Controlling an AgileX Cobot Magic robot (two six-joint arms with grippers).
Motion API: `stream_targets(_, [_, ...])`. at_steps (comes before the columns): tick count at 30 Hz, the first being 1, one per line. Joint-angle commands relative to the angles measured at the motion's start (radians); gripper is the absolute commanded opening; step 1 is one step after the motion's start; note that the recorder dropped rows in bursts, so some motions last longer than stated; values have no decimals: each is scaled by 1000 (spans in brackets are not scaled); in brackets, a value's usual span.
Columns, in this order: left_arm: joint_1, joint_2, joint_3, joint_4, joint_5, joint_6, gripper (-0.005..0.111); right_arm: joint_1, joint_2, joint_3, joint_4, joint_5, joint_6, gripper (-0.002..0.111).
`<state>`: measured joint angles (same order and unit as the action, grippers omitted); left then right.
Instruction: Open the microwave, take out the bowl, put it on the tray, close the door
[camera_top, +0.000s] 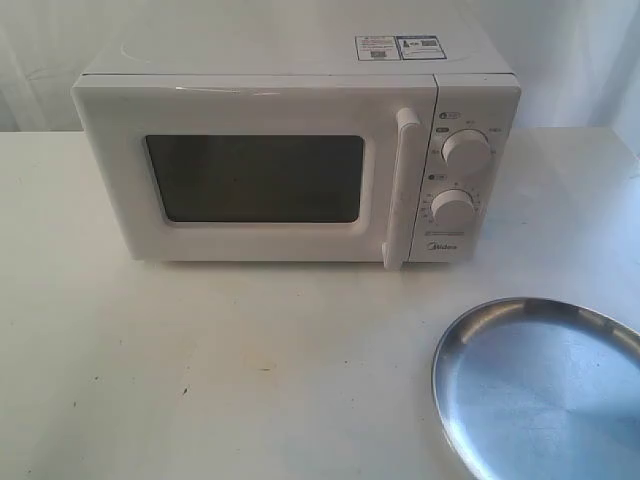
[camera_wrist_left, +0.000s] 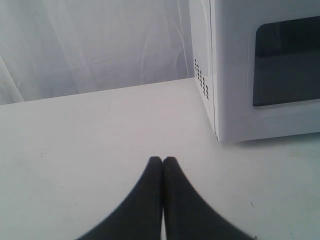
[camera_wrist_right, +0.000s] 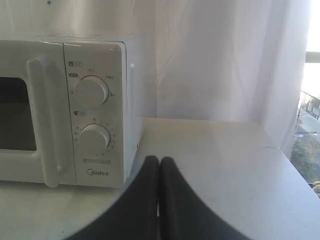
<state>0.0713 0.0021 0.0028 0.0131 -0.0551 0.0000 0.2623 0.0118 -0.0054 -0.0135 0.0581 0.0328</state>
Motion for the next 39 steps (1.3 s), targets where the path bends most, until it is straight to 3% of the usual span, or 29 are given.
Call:
stream_targets(1, [-2,-2,-3,-6,3,0,0,-3,-2,5,-1,2,-12,0])
stream_targets(13, [-2,-2,-3,-6,3,0,0,-3,-2,5,-1,-17,-12,0])
stream_targets(20, [-2,-2,-3,-6,3,0,0,-3,-2,5,13,-134,7,0])
stream_targets(25, [-2,-2,-3,-6,3,0,0,-3,-2,5,74,-183,139,0])
stream_targets(31, [-2,-2,-3,-6,3,0,0,-3,-2,5,74,-380,173,0])
stream_targets(34, [-2,-2,-3,-6,3,0,0,-3,-2,5,72,-452,282,0])
stream_targets(39, [-2,-2,-3,-6,3,0,0,-3,-2,5,-160,-548,480,0])
